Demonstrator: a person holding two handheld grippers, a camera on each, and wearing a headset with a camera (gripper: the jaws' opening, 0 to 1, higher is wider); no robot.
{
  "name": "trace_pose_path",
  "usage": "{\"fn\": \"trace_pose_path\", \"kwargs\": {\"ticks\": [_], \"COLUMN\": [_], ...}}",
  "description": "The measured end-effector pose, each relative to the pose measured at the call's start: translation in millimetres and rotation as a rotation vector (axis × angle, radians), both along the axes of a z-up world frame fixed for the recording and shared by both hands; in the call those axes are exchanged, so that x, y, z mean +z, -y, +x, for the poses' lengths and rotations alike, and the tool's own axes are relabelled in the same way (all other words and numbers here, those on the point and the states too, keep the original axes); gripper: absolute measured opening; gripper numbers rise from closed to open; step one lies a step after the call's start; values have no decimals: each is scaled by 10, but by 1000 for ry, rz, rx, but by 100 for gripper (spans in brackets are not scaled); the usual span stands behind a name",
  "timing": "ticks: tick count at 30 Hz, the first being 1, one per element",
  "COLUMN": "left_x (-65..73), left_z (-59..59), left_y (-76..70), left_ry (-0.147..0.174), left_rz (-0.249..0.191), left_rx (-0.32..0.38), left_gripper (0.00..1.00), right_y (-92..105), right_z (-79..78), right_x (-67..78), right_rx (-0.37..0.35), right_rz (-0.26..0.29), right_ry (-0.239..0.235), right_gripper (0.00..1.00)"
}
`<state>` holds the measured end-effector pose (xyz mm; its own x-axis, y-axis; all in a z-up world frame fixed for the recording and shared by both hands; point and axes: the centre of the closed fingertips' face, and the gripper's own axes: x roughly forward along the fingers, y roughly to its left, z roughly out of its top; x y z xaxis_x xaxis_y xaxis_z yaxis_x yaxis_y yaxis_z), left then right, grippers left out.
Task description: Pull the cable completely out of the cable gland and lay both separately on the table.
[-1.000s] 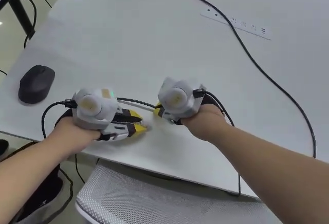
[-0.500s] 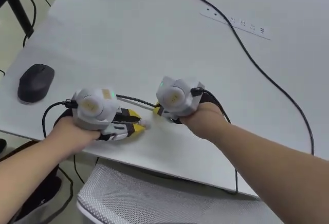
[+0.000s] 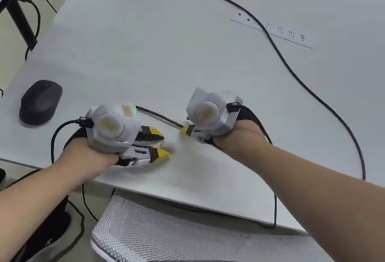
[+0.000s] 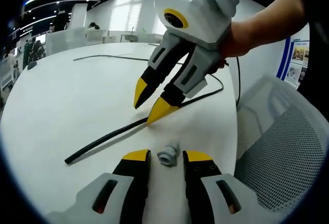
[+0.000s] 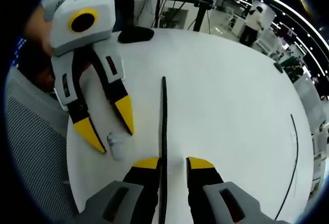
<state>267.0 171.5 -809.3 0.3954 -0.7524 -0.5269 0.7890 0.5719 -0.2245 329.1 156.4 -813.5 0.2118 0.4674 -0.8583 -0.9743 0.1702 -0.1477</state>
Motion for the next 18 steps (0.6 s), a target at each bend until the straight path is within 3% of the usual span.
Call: {"fn": "trace_pose_path", "kwargs": {"ticks": [5,8,18], "left_x": [43,140,422], "left_z": [18,25,-79], "left_y": [-33,-64,-94], "left_ry": [-5,-3,-7], "left_rz": [-6,-20,-51], "left_rx": [26,58,111], "left_gripper": [30,32,45], "right_y": [76,127,244], "right_z": [71,91,11], "right_x": [161,292,838], "right_rx": [-54,-77,-107], "right_rz": [65,107,256], "right_ry": [-9,-9,-2], "right_gripper": [24,31,45]}}
